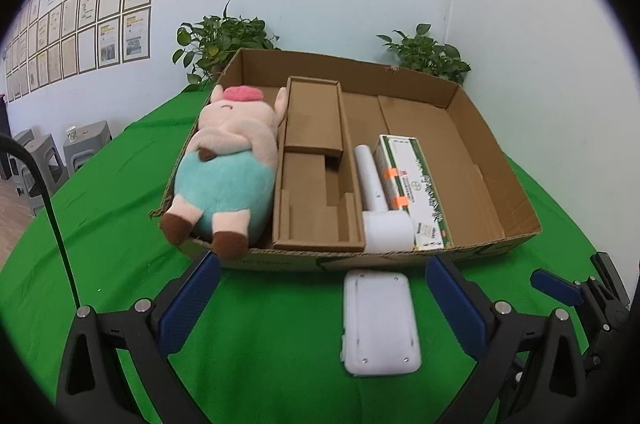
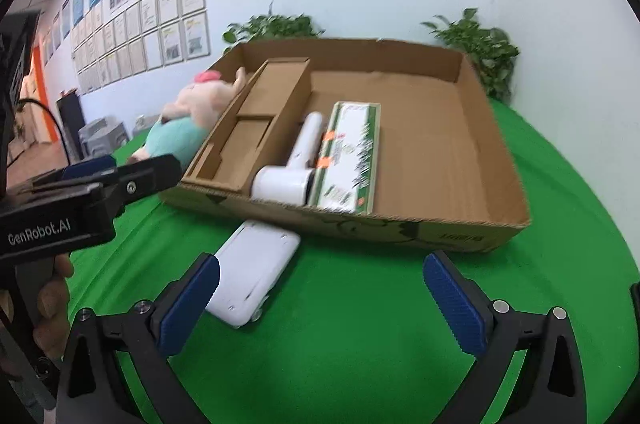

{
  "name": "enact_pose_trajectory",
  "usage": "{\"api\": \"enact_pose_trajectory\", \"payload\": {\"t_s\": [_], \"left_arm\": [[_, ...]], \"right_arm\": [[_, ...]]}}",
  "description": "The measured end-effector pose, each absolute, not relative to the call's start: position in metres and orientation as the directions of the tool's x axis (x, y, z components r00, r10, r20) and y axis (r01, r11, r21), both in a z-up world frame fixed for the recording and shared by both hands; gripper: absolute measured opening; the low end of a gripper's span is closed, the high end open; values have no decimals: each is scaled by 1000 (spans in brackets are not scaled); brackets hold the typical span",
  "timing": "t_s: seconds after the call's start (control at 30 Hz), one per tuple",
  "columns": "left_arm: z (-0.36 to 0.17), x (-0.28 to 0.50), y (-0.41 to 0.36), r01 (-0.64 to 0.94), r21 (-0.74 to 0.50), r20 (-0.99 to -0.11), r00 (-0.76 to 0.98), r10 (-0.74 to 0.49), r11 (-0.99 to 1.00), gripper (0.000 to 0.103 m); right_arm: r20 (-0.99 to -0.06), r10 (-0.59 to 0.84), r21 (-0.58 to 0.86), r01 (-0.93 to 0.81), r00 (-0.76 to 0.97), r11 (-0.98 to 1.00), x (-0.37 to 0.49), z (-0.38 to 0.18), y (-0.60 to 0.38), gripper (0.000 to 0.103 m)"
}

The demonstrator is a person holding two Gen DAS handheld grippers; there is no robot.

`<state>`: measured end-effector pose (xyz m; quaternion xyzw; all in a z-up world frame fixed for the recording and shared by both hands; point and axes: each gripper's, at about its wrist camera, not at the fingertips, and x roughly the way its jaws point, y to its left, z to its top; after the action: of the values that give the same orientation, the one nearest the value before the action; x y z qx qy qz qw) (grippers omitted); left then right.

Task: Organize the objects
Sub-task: 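Withdraw the right tool from the tray toward the white case, then close the right tool on the white plastic case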

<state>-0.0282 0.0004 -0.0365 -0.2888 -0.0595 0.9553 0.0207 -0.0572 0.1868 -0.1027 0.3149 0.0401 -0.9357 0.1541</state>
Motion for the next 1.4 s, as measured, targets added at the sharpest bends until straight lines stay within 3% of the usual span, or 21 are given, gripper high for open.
{"api": "enact_pose_trajectory", "payload": {"t_s": [0.23,0.5,0.57,0.7,1.1,1.3,1.4], "left_arm": [[-62,-35,-12,-19,-108,-669,-738,87,-994,102],[-70,-31,-33,28,-138,-688,-722,75,-990,102],[-71,-32,-36,39,-138,-692,-718,68,-990,102],[-75,-33,-40,48,-167,-699,-710,84,-985,102],[-76,-45,-18,-18,-289,-716,-659,229,-957,102],[-81,-51,14,-150,-451,-692,-564,451,-880,102],[-91,-56,31,-202,-538,-678,-473,563,-818,102]], "right_arm": [[-699,-347,137,358,-625,-923,-74,-134,157,103],[-760,-359,158,382,-541,-911,-92,-159,122,102],[-765,-357,150,391,-536,-908,-94,-161,116,99],[-779,-352,136,408,-519,-903,-98,-168,110,76],[-781,-359,107,456,-511,-883,-79,-167,141,70],[-773,-406,131,503,-488,-854,-51,-160,170,72],[-756,-369,69,494,-541,-867,-32,-154,180,103]]}}
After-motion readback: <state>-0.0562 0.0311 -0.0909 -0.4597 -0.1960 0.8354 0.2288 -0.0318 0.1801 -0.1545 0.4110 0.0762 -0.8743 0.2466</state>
